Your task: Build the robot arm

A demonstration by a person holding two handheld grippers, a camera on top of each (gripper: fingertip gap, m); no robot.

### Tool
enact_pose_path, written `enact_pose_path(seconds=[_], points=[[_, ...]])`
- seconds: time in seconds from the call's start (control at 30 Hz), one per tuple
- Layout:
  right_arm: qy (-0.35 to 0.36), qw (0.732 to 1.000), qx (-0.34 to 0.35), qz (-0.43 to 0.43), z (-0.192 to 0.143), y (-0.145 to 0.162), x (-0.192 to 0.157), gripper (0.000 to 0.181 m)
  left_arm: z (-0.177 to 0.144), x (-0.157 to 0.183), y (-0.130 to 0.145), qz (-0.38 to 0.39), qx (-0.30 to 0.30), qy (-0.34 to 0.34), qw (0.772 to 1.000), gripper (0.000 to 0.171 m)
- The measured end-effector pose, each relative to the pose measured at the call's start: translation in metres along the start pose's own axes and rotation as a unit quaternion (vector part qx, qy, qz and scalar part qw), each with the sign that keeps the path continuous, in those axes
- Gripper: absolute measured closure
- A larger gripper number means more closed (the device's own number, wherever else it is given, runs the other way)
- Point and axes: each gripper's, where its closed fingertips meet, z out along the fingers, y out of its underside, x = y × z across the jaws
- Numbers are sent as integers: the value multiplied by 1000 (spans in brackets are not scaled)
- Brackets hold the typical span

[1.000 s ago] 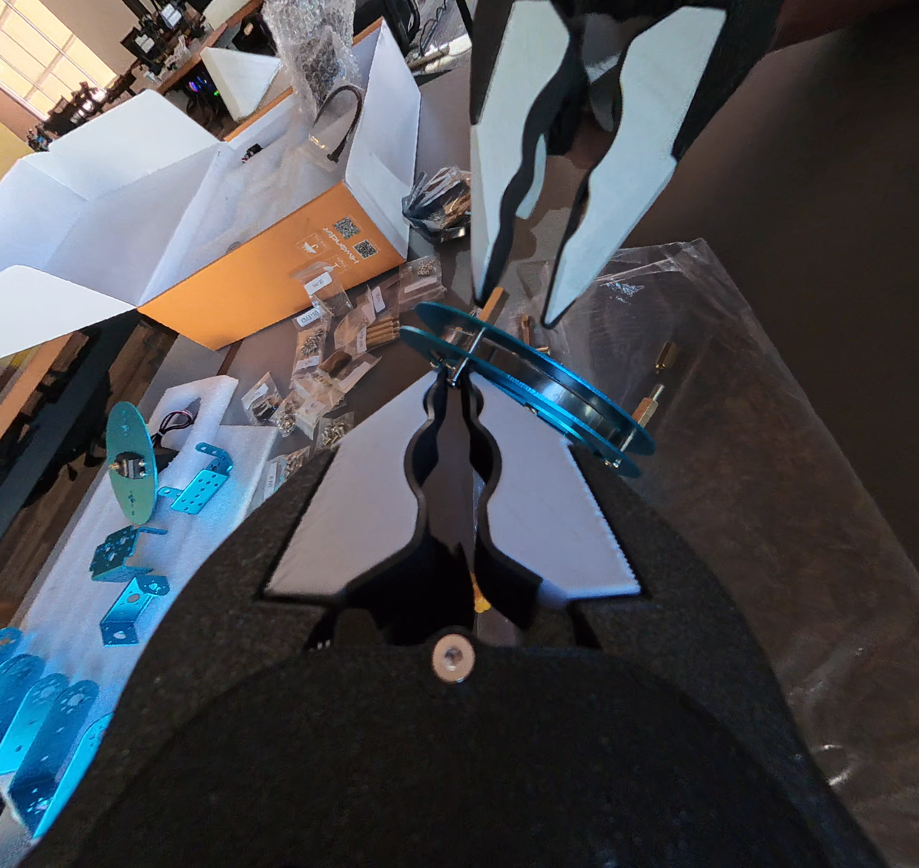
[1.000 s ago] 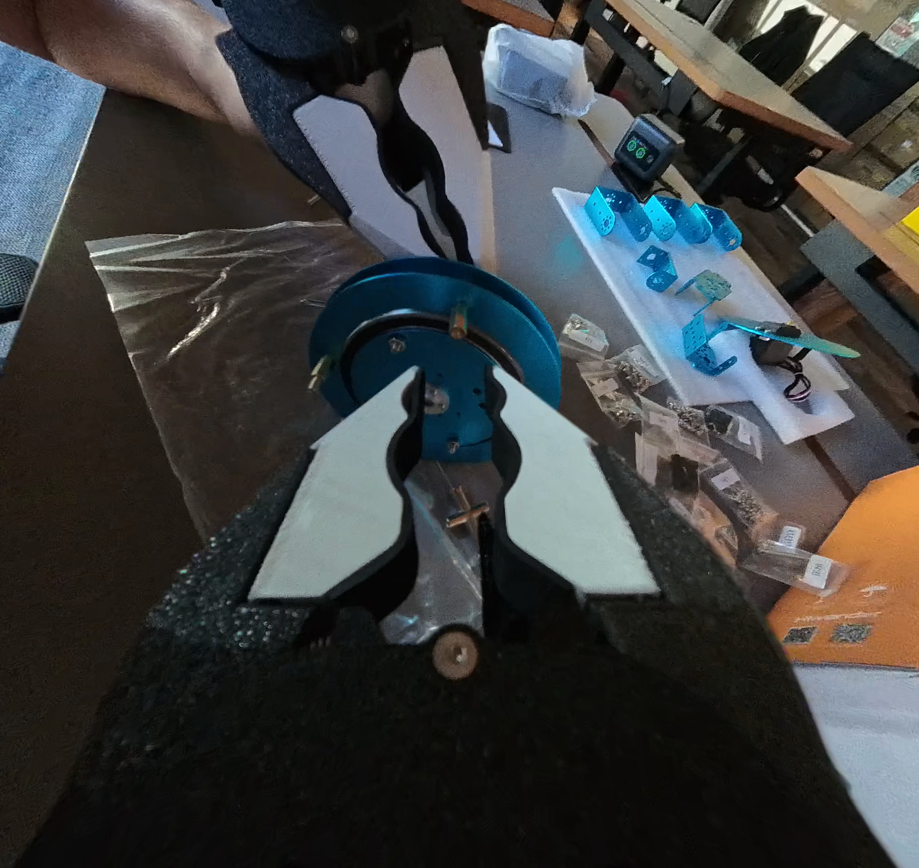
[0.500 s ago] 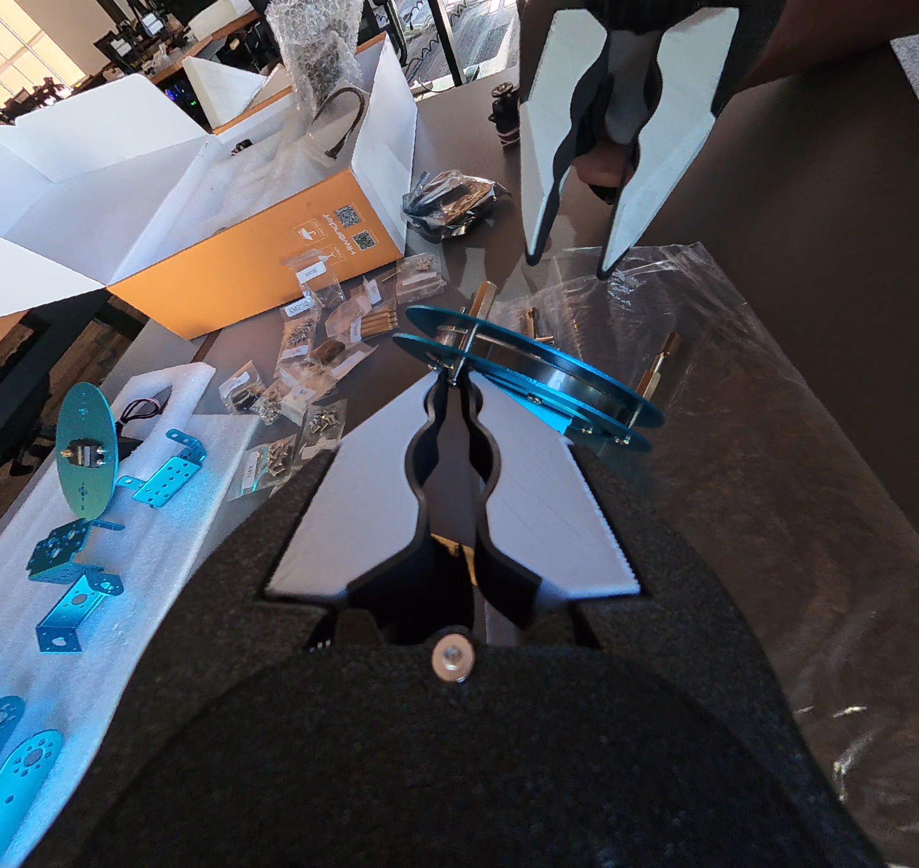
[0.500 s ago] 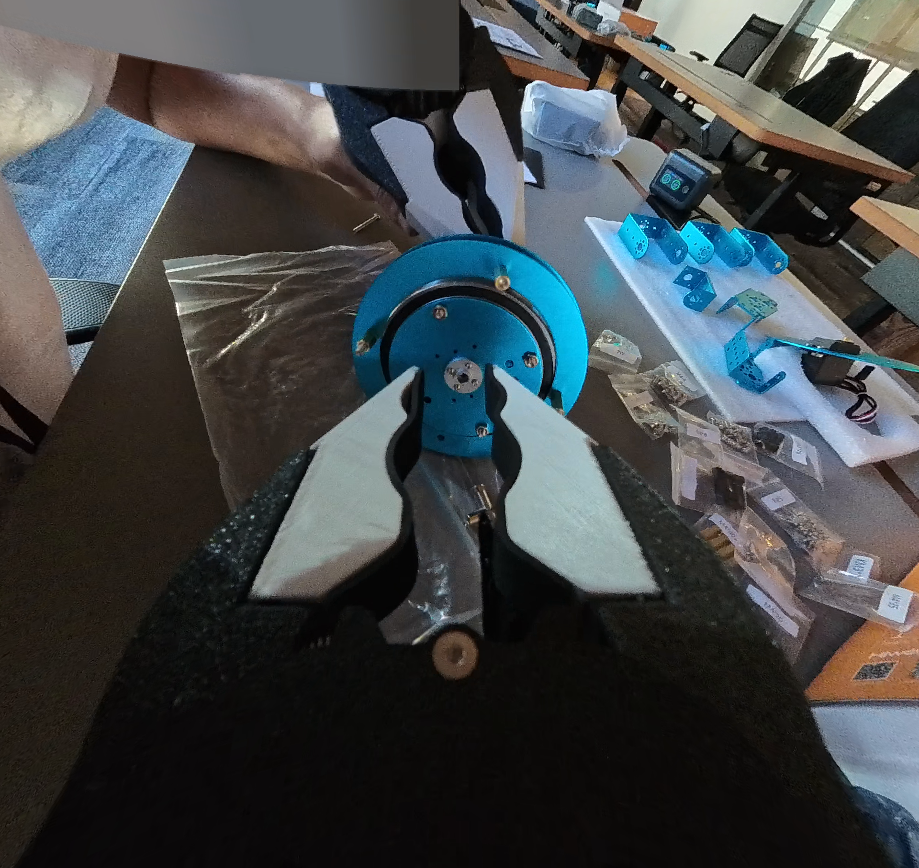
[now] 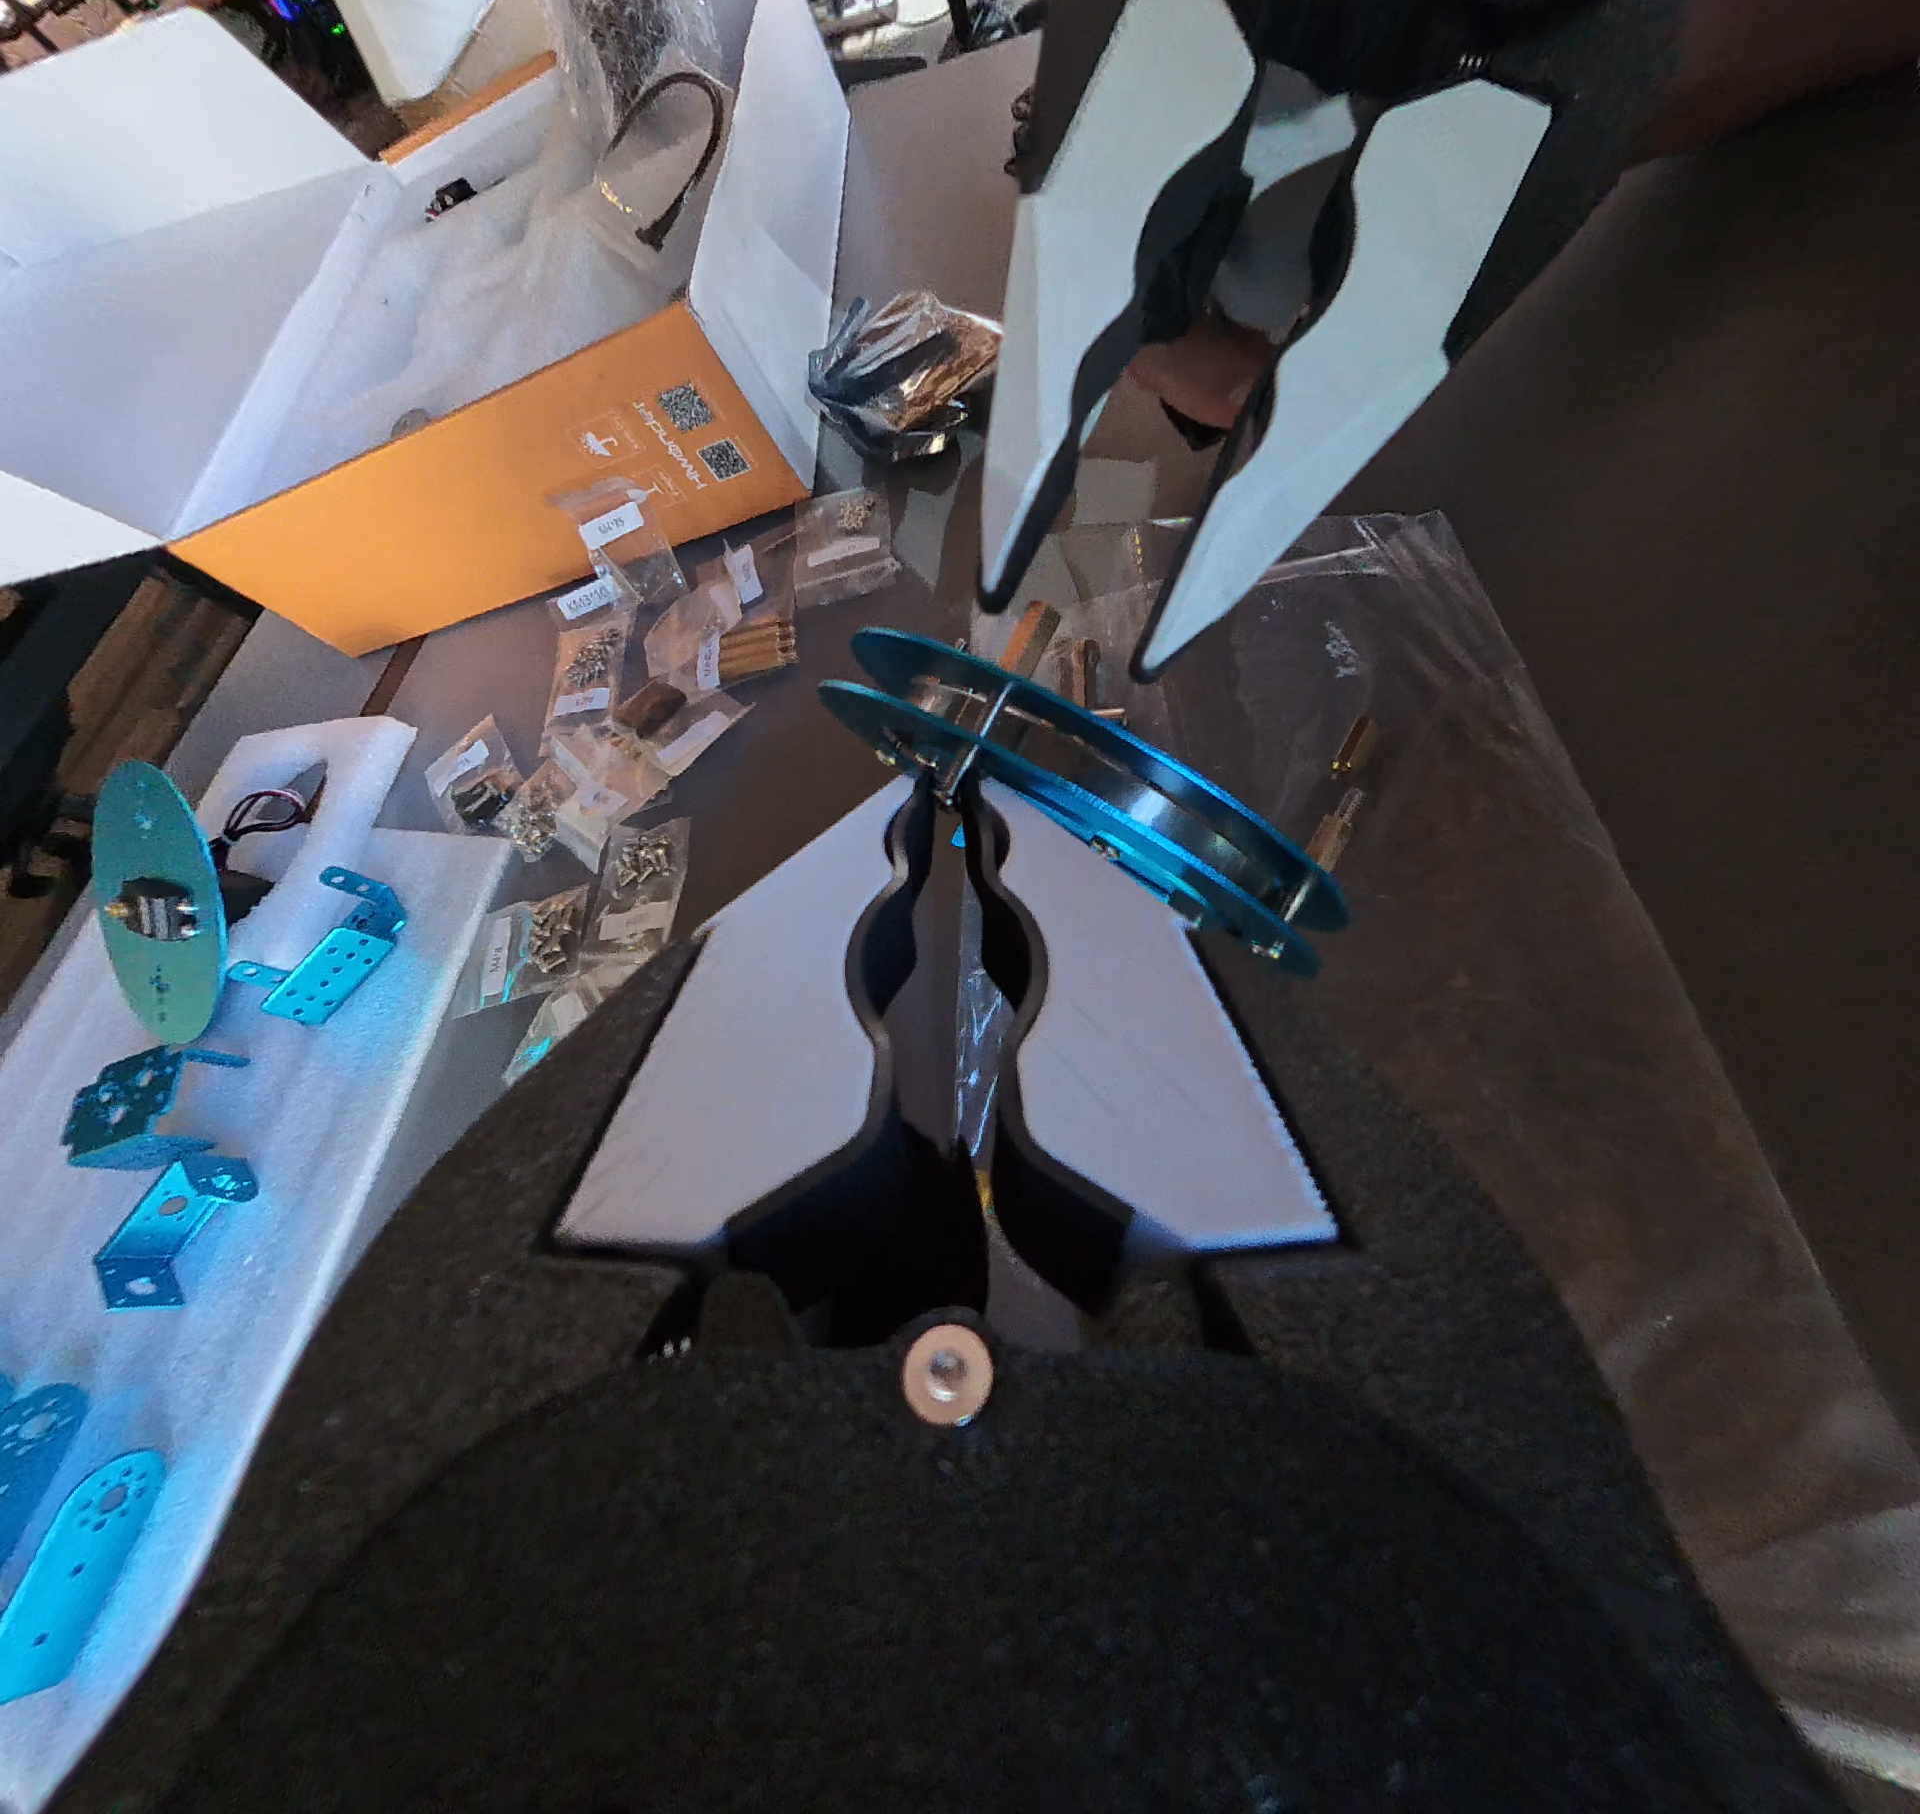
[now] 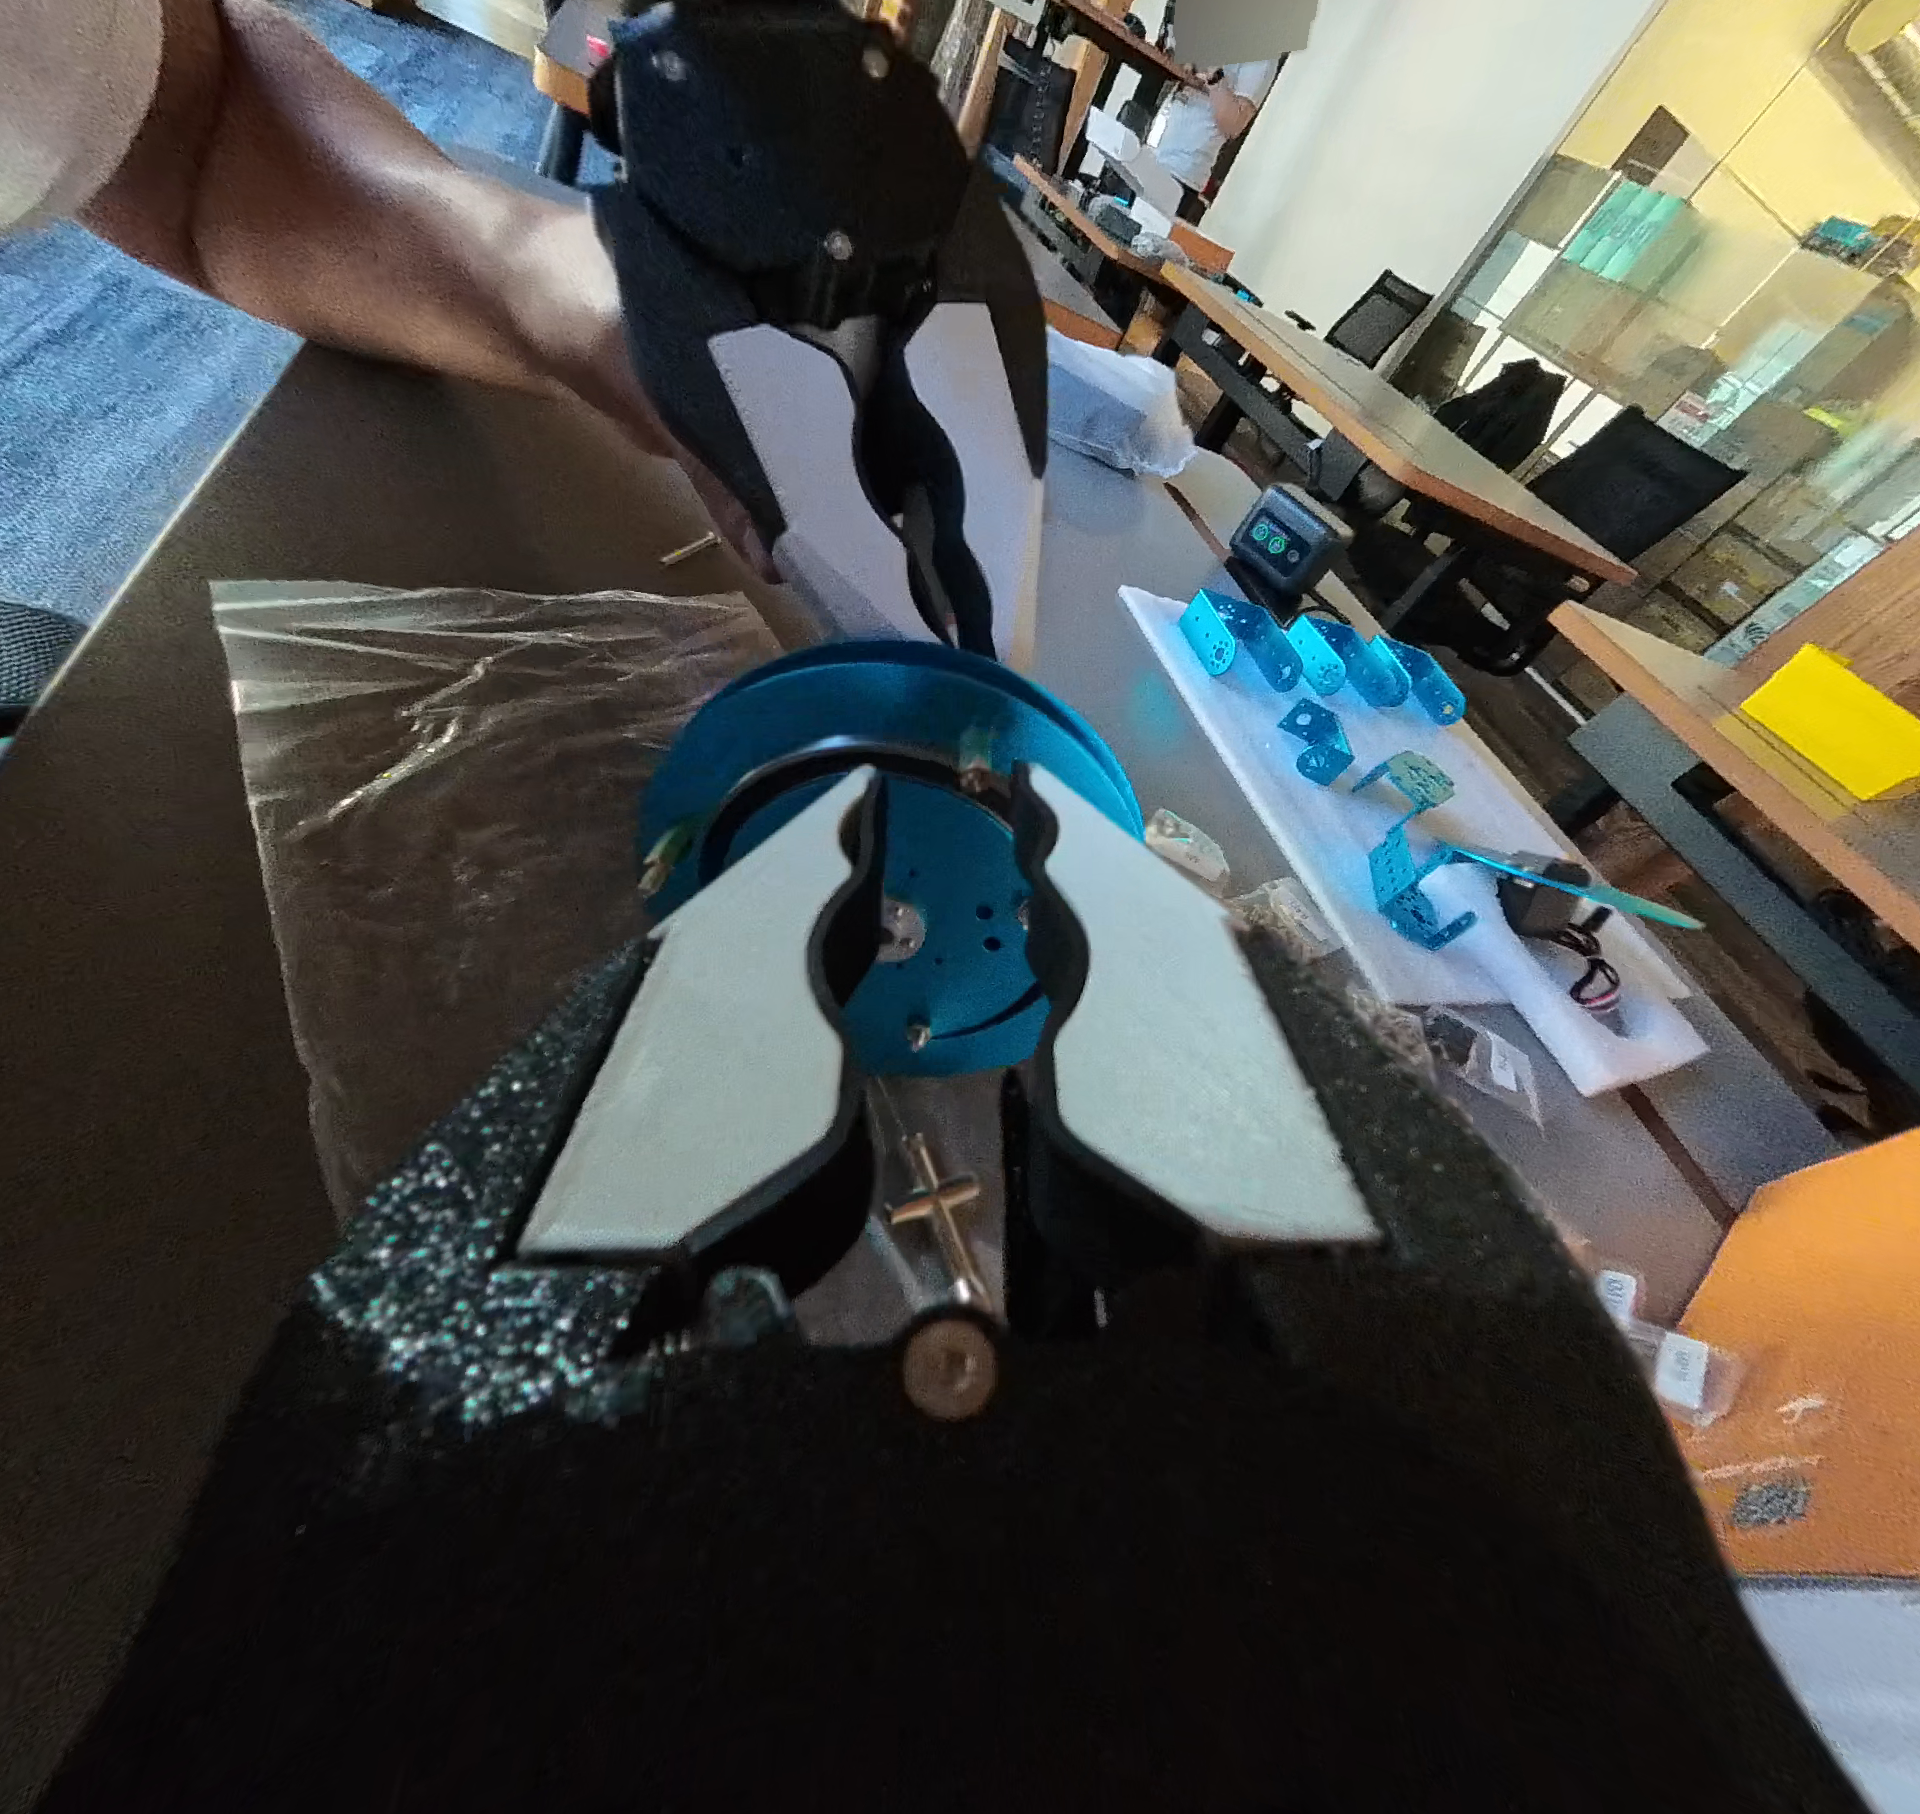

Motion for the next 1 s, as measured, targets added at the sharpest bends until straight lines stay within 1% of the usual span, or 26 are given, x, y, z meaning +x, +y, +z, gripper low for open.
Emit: enact_pose_path(seconds=[0.07, 0.1, 0.17, 0.33, 0.47, 0.53, 0.6, 0.63, 0.67, 0.73, 0.77, 0.8, 0.83, 0.93, 1.0], points=[[19, 1000, 0, -13, 4, -3, 4, 164, 0, 3, -2, 16, -6, -7, 1000, 168], [24, 999, -11, -21, 5, 0, 5, 167, 0, 4, -3, 19, -8, -11, 1000, 168], [20, 999, -9, -38, 5, 1, 2, 176, 0, 4, -3, 21, -14, -16, 1000, 168], [22, 998, -3, -56, 5, 0, -1, 176, 0, 6, -4, 15, -11, -10, 1000, 167], [-8, 1000, -6, -24, 3, 1, -3, 177, -3, 9, -4, 37, 8, -8, 999, 166], [-22, 1000, -5, -1, 1, 2, -2, 177, -6, 4, -2, 7, 22, 3, 1000, 156], [-30, 999, 0, 16, -1, 3, 1, 177, -11, 2, 1, -66, 43, 46, 996, 156], [-35, 999, 4, 20, -2, 4, 1, 177, -15, 3, -3, -120, 64, 83, 987, 156], [-40, 999, 9, 21, -3, 3, 0, 178, -20, 5, -9, -180, 93, 129, 971, 155], [-42, 999, 13, 21, -3, 3, 0, 177, -30, 5, -22, -290, 142, 211, 923, 154], [-43, 999, 14, 20, -2, 3, -1, 177, -31, 5, -23, -325, 153, 237, 903, 155], [-43, 999, 15, 18, -1, 2, -2, 177, -29, 5, -21, -348, 156, 253, 889, 155], [-41, 999, 14, 14, 0, 2, -3, 177, -27, 6, -18, -361, 155, 263, 882, 155], [-36, 999, 13, -4, 1, 1, -4, 177, -22, 12, -16, -381, 162, 291, 862, 158], [-34, 999, 8, -14, 0, 1, -5, 177, -20, 16, -16, -385, 162, 306, 856, 162]])
